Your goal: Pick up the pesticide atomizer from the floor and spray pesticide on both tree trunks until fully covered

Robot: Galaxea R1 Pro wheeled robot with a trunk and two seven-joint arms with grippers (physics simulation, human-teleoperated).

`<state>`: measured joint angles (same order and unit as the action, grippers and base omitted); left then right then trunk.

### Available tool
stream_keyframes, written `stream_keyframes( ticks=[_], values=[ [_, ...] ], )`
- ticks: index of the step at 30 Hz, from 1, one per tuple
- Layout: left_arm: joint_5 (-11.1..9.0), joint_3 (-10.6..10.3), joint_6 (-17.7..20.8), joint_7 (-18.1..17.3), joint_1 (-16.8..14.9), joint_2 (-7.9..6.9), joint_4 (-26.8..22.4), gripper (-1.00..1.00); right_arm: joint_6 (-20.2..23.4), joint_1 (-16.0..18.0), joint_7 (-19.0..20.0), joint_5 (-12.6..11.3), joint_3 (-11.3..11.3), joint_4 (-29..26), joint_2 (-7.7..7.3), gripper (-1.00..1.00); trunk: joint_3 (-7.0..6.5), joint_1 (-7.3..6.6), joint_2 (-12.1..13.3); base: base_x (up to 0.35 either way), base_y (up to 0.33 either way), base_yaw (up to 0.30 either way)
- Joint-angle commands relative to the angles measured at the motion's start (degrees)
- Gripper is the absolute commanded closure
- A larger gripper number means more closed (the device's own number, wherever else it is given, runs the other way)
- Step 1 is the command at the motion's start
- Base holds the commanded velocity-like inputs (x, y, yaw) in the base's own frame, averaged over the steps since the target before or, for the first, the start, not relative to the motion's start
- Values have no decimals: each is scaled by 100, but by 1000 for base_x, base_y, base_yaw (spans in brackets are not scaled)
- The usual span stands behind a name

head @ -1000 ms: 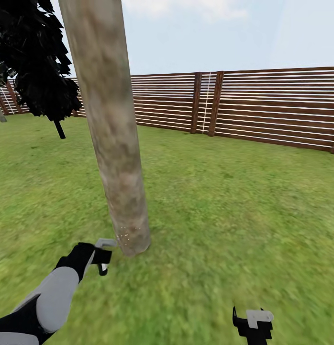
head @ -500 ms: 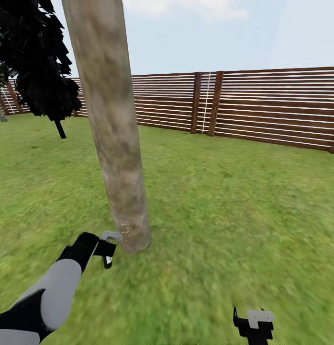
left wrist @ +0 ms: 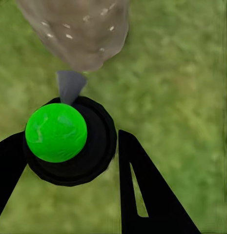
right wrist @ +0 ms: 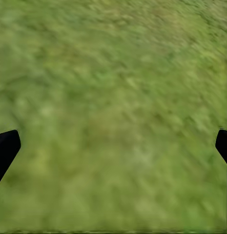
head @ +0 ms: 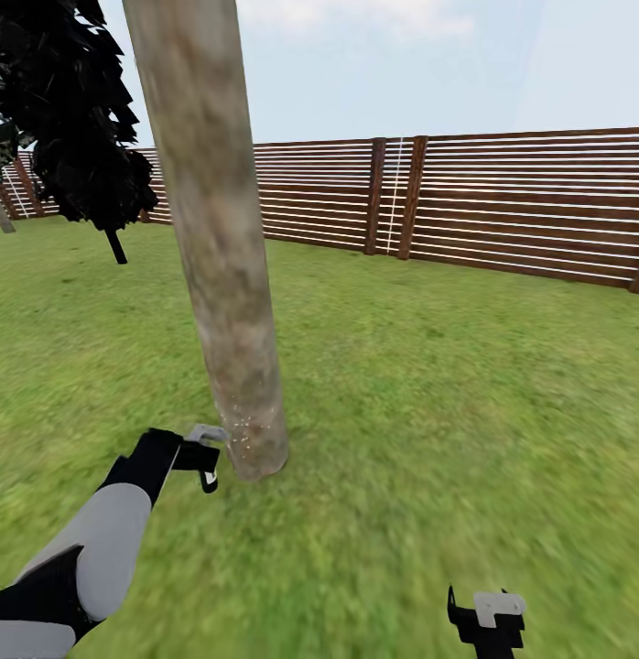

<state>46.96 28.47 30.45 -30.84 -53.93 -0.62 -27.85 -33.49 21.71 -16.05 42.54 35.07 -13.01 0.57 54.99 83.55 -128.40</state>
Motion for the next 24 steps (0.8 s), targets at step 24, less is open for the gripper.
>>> stream_keyframes(
  ticks=[24],
  values=[
    [-190, -697, 603, -182, 84, 177, -747, 100, 0, 0, 5, 0, 0, 0, -5, -100, 0, 0, 0, -36, 0, 0]
  ],
)
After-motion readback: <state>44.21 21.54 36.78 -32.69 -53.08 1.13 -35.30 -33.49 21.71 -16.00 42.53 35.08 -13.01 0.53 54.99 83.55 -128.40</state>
